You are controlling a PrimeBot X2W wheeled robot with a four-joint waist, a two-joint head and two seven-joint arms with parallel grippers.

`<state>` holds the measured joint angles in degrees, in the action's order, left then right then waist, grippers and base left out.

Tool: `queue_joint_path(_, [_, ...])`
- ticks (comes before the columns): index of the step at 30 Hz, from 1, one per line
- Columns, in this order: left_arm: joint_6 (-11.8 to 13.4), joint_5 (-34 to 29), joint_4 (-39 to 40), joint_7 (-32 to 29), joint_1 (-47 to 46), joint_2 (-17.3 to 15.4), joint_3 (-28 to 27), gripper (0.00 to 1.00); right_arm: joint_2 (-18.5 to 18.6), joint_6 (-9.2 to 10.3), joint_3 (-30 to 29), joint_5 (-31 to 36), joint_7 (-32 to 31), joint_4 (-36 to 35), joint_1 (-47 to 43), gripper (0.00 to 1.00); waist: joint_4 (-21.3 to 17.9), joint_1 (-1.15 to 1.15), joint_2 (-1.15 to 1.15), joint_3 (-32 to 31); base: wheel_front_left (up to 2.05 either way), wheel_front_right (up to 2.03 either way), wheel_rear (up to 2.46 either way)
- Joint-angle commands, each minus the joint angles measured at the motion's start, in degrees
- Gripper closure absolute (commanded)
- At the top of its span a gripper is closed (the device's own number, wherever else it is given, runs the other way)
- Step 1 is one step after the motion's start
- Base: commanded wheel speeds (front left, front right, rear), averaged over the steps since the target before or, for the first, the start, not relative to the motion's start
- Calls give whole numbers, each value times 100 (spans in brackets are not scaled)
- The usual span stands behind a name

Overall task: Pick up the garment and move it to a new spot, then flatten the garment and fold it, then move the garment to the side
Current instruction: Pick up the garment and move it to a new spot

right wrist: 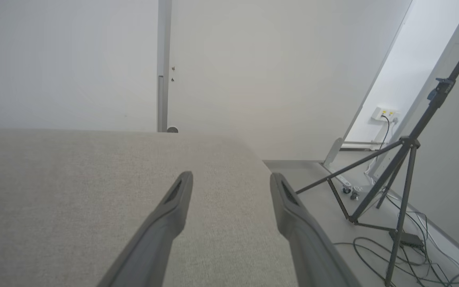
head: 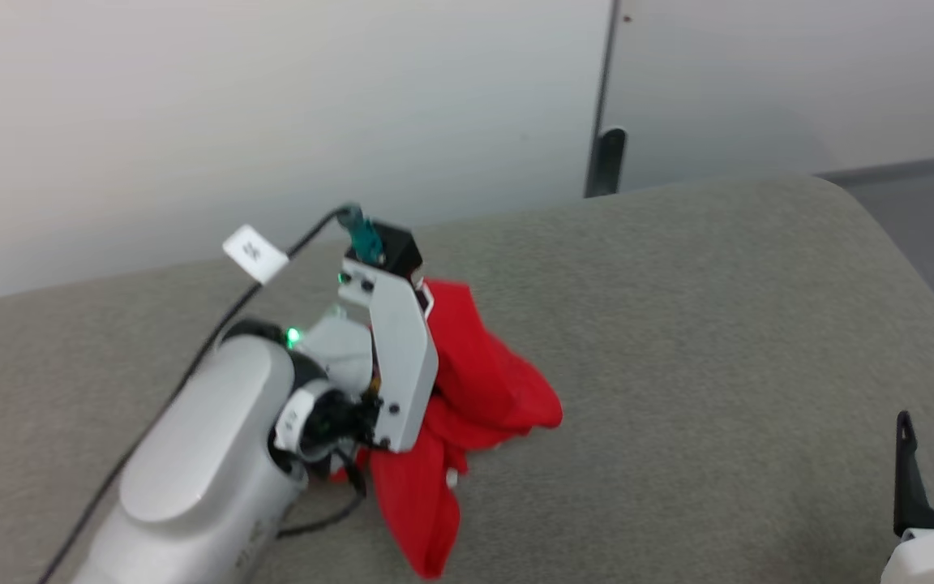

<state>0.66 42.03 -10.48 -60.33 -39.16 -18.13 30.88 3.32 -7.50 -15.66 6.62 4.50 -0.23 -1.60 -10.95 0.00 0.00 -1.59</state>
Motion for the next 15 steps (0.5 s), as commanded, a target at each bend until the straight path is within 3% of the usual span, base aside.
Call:
queue_joint_path(1, [49,-11,-64,30,143,30,27,100,-14,2,11,-39,32,103,-5,0,-347,0,0,174,0,0,0])
queue_joint_path(7, [70,-93,-660,196,431,111,193,100,-39,2,66,-76,197,504,218,0,-571,0,0,351,0,0,0])
queue_joint_path(15, [-128,6,-1782,553,329,423,252,100,-52,2,145,-109,357,928,446,0,-626,0,0,378,0,0,0])
